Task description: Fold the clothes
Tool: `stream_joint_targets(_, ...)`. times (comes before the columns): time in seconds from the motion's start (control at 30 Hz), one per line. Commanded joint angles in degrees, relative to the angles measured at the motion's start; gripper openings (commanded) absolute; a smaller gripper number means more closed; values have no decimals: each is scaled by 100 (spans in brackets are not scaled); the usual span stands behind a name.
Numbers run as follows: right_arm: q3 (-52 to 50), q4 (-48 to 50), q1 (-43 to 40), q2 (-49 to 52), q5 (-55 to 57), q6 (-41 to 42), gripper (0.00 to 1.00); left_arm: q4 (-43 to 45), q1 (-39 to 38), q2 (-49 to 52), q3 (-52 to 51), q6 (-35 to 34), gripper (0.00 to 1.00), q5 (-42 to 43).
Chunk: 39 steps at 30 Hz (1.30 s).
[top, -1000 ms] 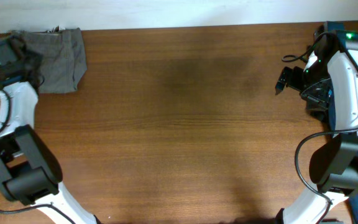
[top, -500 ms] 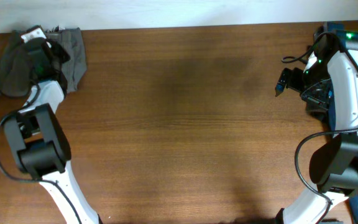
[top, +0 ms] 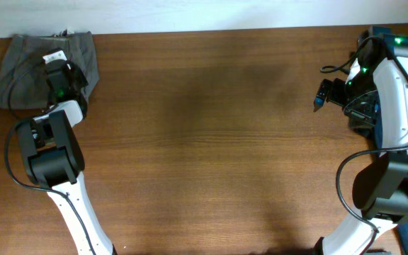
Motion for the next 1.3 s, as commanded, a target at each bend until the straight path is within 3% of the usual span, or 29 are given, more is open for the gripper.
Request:
stream_joint_targets(0.0, 0, -39, 0, -20, 9, -57, 99, -81, 37, 170, -39, 269, 0, -107)
stream_joint_targets(0.3, 0, -120, 0, -20, 11, -57, 99, 780, 66, -1211, -39, 348, 0, -109)
stream_joint_targets(0.47, 0, -131, -2, -20, 9, -57, 99, 1027, 208, -1438, -39, 348, 0, -107)
stream_joint_targets(0.63, 0, -133, 0, -20, 9, -57, 99, 999, 533, -1156, -42, 345, 0, -107)
stream_joint_targets(1.03, 0, -219, -2, -20, 7, -52, 99, 1615, 1270, 553, -39, 345, 1, -107)
stream_joint_targets(1.27, 0, -295, -2, -20, 11, -55, 99, 1937, 1338, 632, -39, 380, 4, -107)
